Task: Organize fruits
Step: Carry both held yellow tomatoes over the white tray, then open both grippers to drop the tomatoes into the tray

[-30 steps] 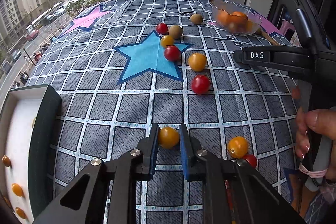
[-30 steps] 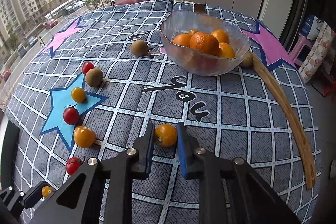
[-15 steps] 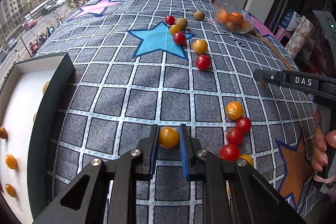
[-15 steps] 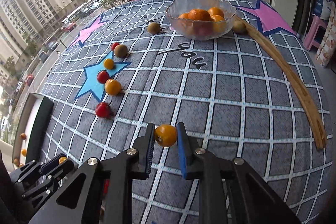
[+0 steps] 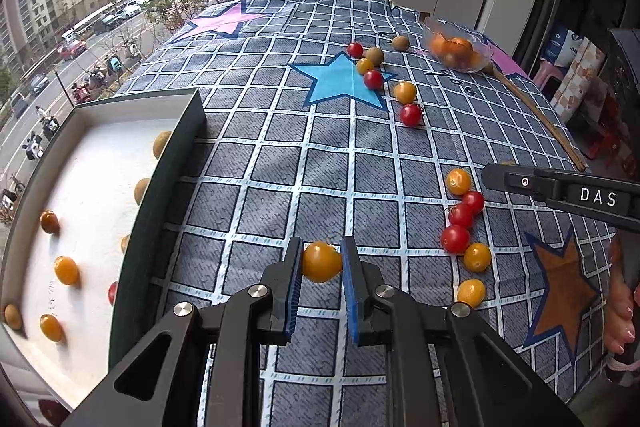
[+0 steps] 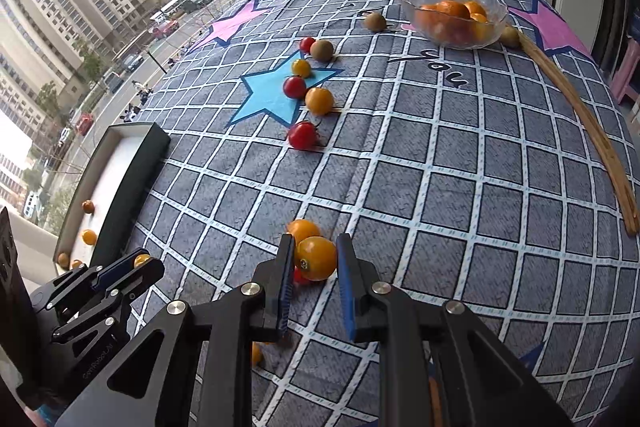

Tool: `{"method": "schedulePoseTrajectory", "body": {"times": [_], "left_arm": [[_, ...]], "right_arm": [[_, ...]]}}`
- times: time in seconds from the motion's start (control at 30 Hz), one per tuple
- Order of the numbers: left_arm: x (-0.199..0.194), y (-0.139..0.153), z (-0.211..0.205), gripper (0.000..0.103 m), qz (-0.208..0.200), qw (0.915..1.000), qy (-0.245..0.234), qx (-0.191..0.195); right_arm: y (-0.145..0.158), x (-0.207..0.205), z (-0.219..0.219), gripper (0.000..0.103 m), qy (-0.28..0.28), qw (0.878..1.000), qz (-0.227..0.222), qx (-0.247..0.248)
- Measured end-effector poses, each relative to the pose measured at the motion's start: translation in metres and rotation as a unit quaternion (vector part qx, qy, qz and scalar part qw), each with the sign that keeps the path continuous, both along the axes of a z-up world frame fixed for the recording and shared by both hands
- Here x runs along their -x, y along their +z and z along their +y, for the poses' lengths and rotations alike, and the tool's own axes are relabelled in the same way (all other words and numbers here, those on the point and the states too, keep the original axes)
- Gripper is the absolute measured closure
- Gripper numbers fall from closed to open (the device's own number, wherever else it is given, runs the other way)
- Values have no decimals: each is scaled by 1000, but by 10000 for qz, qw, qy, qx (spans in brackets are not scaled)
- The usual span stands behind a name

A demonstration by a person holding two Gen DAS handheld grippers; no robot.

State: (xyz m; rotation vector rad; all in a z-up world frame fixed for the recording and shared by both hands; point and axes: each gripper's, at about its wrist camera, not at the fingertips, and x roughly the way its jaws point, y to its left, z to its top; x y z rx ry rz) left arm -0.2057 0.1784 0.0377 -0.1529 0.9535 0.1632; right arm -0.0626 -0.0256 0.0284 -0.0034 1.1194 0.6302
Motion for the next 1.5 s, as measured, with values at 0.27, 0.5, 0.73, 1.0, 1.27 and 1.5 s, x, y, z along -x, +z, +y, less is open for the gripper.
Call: {"method": "schedulePoseTrajectory", "body": {"times": [0.27, 0.5, 0.73, 1.0, 1.27, 1.5], "left_arm": [[20, 8, 25, 83, -167, 9995, 256, 76], [40, 15, 59, 83, -332, 9974, 613, 174], [64, 28, 106, 83, -511, 9931, 1057, 77], [85, 26, 167, 83, -444, 9860, 1595, -183], [84, 1, 213, 83, -12, 9798, 1993, -178], [78, -15, 230, 83, 304, 9770, 2109, -108]], "right_arm": [[14, 17, 32, 81, 340, 9992, -166, 155], [24, 32, 70, 81, 680, 9972, -230, 193], [33, 48, 122, 81, 1139, 9931, -248, 151], [40, 62, 184, 81, 1693, 9854, -177, 99], [34, 57, 241, 81, 1993, 9798, -24, 154], [12, 52, 276, 81, 2156, 9759, 118, 330]]}}
